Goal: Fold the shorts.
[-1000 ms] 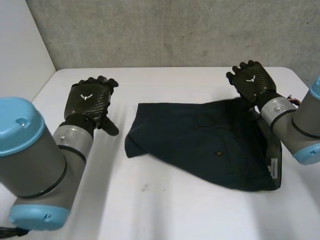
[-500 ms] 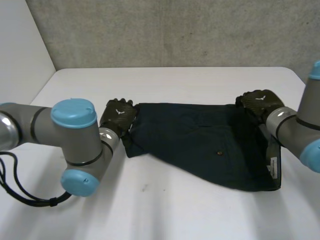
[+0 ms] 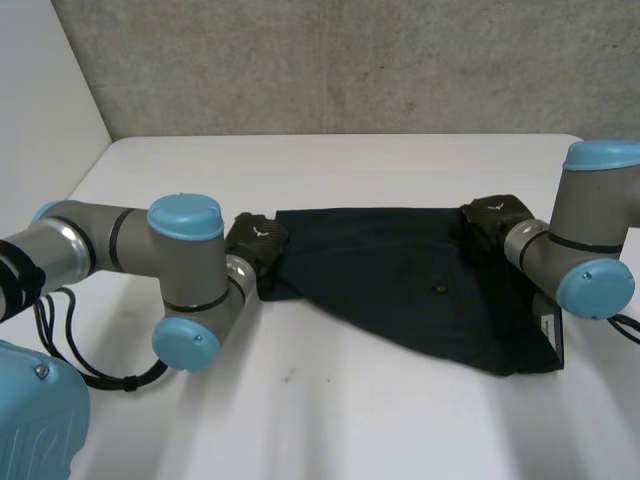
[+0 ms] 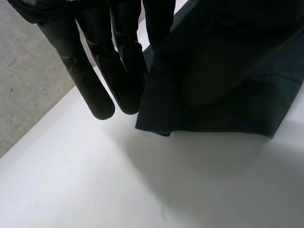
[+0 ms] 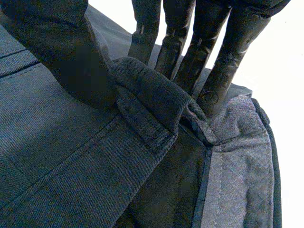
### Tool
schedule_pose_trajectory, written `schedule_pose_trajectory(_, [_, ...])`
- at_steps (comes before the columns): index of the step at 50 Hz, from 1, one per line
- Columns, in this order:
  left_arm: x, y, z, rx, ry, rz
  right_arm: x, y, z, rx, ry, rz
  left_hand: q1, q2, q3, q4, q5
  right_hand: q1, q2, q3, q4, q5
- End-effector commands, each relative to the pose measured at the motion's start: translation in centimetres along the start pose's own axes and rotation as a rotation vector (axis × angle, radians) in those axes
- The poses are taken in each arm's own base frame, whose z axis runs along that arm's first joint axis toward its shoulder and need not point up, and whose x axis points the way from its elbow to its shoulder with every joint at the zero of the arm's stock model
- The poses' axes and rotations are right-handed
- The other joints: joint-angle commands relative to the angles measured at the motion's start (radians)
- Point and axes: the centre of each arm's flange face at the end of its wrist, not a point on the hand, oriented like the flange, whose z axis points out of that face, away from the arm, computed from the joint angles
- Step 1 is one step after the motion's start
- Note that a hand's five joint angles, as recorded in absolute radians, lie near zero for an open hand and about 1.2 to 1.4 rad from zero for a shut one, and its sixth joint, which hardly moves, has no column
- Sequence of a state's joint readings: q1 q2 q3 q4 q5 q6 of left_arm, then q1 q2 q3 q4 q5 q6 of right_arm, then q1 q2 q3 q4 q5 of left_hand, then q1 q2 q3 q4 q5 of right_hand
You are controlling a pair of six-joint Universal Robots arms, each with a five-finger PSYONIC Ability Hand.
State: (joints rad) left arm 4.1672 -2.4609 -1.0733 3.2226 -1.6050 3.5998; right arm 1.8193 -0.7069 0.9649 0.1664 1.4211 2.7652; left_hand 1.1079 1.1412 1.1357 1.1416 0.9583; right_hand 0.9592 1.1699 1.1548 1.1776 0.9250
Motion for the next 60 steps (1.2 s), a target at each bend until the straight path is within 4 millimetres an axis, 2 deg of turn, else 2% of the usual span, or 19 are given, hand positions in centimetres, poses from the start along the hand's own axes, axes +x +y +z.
schedule_pose_trajectory(1, [-0.7,-1.3,0.3,0.053,-0.008,0.015,0.1,-0.7,0.1,0.015,-0.016,-0.007,0.288,0.255,0.261,0.255,0.263,0.437,0.226,0.241,0.219,0.297])
schedule_pose_trajectory(3, [-1.3,-2.1,0.7,0.083,-0.032,0.014,0.6,-1.9,0.3,0.06,0.005,-0.024,0.288,0.255,0.261,0.255,0.263,0.437,0.226,0.241,0.219,0.297])
schedule_pose_trajectory(6, [-3.5,-5.2,1.7,0.208,-0.134,0.007,1.5,-3.9,0.5,0.138,0.04,-0.057,0.288,0.255,0.261,0.255,0.263,0.437,0.226,0.241,0.219,0.297])
schedule_pose_trajectory(9, [-7.5,-9.7,2.0,0.374,-0.325,0.013,3.1,-8.6,0.5,0.332,0.119,-0.114,0.288,0.255,0.261,0.255,0.263,0.437,0.226,0.241,0.219,0.297])
schedule_pose_trajectory(10, [-8.7,-10.9,1.9,0.418,-0.381,0.015,4.0,-11.6,-0.1,0.464,0.17,-0.129,0.288,0.255,0.261,0.255,0.263,0.437,0.226,0.241,0.219,0.297])
schedule_pose_trajectory(12, [-11.7,-15.2,0.4,0.571,-0.532,0.016,5.2,-14.9,-1.3,0.614,0.231,-0.147,0.288,0.255,0.261,0.255,0.263,0.437,0.226,0.241,0.219,0.297])
schedule_pose_trajectory(15, [-13.5,-19.2,-1.9,0.736,-0.628,0.003,7.0,-21.1,-4.9,0.921,0.344,-0.167,0.288,0.255,0.261,0.255,0.263,0.437,0.226,0.241,0.219,0.297])
schedule_pose_trajectory(16, [-14.6,-21.5,-3.6,0.837,-0.681,-0.013,7.3,-22.1,-5.6,0.981,0.362,-0.163,0.288,0.255,0.261,0.255,0.263,0.437,0.226,0.241,0.219,0.297])
schedule_pose_trajectory(19, [-15.8,-24.2,-6.3,0.962,-0.74,-0.03,8.1,-25.0,-8.4,1.148,0.392,-0.133,0.288,0.255,0.261,0.255,0.263,0.437,0.226,0.241,0.219,0.297])
schedule_pose_trajectory(22, [-16.2,-25.0,-7.8,0.993,-0.755,-0.033,8.3,-25.8,-9.7,1.178,0.372,-0.101,0.288,0.255,0.261,0.255,0.263,0.437,0.226,0.241,0.219,0.297])
schedule_pose_trajectory(26, [-16.1,-24.9,-8.8,0.985,-0.74,-0.038,7.1,-24.9,-9.5,1.138,0.304,-0.072,0.288,0.255,0.261,0.255,0.263,0.437,0.226,0.241,0.219,0.297])
schedule_pose_trajectory(32, [-13.8,-20.1,-7.0,0.831,-0.647,-0.042,4.5,-21.8,-8.4,1.028,0.173,-0.084,0.288,0.255,0.261,0.255,0.263,0.437,0.226,0.241,0.219,0.297])
schedule_pose_trajectory(36, [-12.0,-16.3,-6.6,0.703,-0.584,-0.028,2.5,-18.2,-6.7,0.909,0.052,-0.089,0.288,0.255,0.261,0.255,0.263,0.437,0.226,0.241,0.219,0.297])
schedule_pose_trajectory(40, [-9.4,-11.7,-6.1,0.537,-0.503,-0.004,0.3,-12.4,-4.4,0.683,-0.051,-0.055,0.288,0.255,0.261,0.255,0.263,0.437,0.226,0.241,0.219,0.297])
schedule_pose_trajectory(41, [-8.3,-9.7,-6.1,0.452,-0.456,0.006,-0.8,-9.7,-3.4,0.577,-0.088,-0.042,0.288,0.255,0.261,0.255,0.263,0.437,0.226,0.241,0.219,0.297])
schedule_pose_trajectory(43, [-7.3,-7.9,-6.3,0.363,-0.411,0.013,-2.9,-7.1,-3.0,0.462,-0.145,-0.05,0.288,0.255,0.261,0.255,0.263,0.437,0.226,0.241,0.219,0.297])
schedule_pose_trajectory(47, [-4.7,-3.5,-7.7,0.103,-0.304,0.04,-5.7,-4.2,-3.8,0.314,-0.214,-0.127,0.288,0.255,0.261,0.255,0.263,0.437,0.226,0.241,0.219,0.297])
schedule_pose_trajectory(51, [-3.2,-1.6,-9.3,-0.029,-0.248,0.058,-6.3,-2.2,-5.2,0.176,-0.24,-0.192,0.288,0.255,0.261,0.255,0.263,0.437,0.226,0.241,0.219,0.297])
schedule_pose_trajectory(60, [-2.3,-1.2,-14.4,-0.187,-0.137,0.106,-6.5,-1.4,-10.0,0.009,-0.276,-0.203,0.288,0.255,0.261,0.255,0.263,0.437,0.226,0.241,0.219,0.297])
